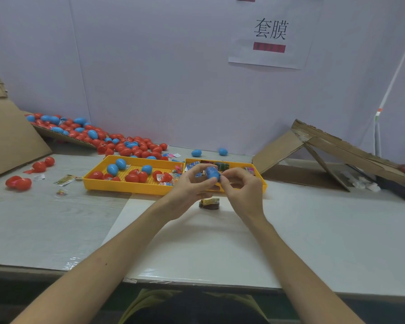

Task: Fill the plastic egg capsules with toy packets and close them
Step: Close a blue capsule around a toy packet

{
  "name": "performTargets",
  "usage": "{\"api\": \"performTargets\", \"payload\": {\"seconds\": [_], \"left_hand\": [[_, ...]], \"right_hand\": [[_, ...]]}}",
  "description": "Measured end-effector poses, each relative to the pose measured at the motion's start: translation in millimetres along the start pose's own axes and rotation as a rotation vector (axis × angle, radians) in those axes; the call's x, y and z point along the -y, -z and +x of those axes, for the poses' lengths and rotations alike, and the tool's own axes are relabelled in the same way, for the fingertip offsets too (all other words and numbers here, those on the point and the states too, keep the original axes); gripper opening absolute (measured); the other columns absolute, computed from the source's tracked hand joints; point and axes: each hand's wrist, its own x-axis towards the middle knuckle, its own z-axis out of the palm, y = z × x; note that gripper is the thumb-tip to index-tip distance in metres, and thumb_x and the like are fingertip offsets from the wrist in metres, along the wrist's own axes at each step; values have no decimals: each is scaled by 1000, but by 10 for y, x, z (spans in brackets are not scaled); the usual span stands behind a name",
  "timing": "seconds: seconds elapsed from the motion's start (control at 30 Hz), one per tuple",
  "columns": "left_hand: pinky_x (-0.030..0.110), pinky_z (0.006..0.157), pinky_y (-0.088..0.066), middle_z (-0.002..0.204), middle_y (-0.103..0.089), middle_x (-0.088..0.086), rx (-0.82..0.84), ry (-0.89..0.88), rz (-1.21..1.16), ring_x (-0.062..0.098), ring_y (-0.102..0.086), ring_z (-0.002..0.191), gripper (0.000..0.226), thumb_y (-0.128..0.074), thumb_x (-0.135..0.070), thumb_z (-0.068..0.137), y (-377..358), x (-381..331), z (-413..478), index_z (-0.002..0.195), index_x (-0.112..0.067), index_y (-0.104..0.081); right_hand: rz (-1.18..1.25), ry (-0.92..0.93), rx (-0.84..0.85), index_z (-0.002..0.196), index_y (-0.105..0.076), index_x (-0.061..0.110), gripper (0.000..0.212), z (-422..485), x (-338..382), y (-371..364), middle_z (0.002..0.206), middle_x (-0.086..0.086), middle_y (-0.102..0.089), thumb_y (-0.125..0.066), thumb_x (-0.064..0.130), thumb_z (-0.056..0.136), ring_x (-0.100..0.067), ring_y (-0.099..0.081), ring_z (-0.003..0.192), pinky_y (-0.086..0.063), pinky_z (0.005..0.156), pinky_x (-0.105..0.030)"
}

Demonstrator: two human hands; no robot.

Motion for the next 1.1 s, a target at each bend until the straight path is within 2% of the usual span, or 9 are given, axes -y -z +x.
{"api": "performTargets", "payload": {"seconds": [0.07, 0.17, 0.27, 0.47, 0.67, 0.77, 0.9, 1.03, 1.1], "left_hand": [[27, 76, -57, 110, -75, 5, -10, -22, 40, 22, -71, 98, 47, -75, -27, 81, -11, 7, -1, 125, -22, -62], [30, 82, -59, 117, -72, 9, -46, -57, 118, 26, -71, 104, 39, -78, -29, 79, -25, 25, 7, 117, -31, -69], [34, 88, -60, 119, -69, 6, -85, -97, 178, 21, -71, 108, 29, -78, -19, 86, -16, 44, 29, 109, -37, -73], [46, 97, -58, 113, -74, 5, -135, -138, 279, 23, -71, 109, 28, -76, -16, 90, -1, 70, 39, 112, -32, -72], [44, 96, -58, 107, -77, 2, -149, -145, 297, 22, -73, 105, 26, -76, -16, 90, 11, 76, 44, 112, -29, -72], [43, 95, -59, 110, -76, 5, -140, -131, 259, 24, -73, 106, 27, -74, -19, 92, 17, 75, 48, 118, -24, -70], [41, 90, -60, 111, -76, 10, -142, -78, 95, 31, -73, 105, 25, -61, -23, 101, 15, 37, 47, 124, -17, -65], [45, 99, -56, 122, -71, 18, -97, 31, -43, 34, -70, 112, 32, -45, -31, 108, 27, -10, 47, 130, -11, -58], [39, 93, -58, 119, -72, 16, -82, 72, -94, 29, -72, 108, 34, -38, -33, 110, 31, -29, 36, 129, -12, -57]], "right_hand": [[-52, 32, -3, 82, -69, 18, 14, 1, -11, -6, 79, 14, -70, -72, 5, 86, -6, -70, 74, -55, 65, -16], [-90, 46, 0, 81, -67, 17, 11, 1, -38, -6, 79, 14, -68, -70, 8, 87, -6, -69, 74, -55, 62, -17], [-88, 49, 5, 81, -66, 16, 6, -3, -49, -10, 78, 11, -68, -67, 13, 86, -6, -70, 74, -57, 63, -20], [-86, 73, 20, 80, -65, 12, 6, -20, -43, -21, 76, 7, -67, -66, 14, 85, -7, -68, 72, -57, 66, -21], [-97, 85, 45, 81, -64, 13, 8, -22, -47, -29, 77, 6, -66, -67, 8, 87, -7, -68, 74, -55, 68, -17], [-71, 55, 42, 82, -64, 16, 9, -22, -32, -38, 77, 9, -67, -66, 9, 88, -9, -68, 75, -56, 69, -19], [51, -63, 31, 91, -66, 22, 7, 3, -10, -42, 86, 15, -69, -62, 17, 89, -9, -69, 85, -52, 73, -18], [134, -118, 47, 103, -70, 25, 18, 19, 16, -26, 95, 13, -72, -70, 13, 89, -1, -69, 84, -48, 68, -10], [181, -188, 64, 103, -71, 28, 17, 35, 12, -18, 97, 12, -73, -71, 17, 90, -5, -69, 90, -53, 74, -19]]}}
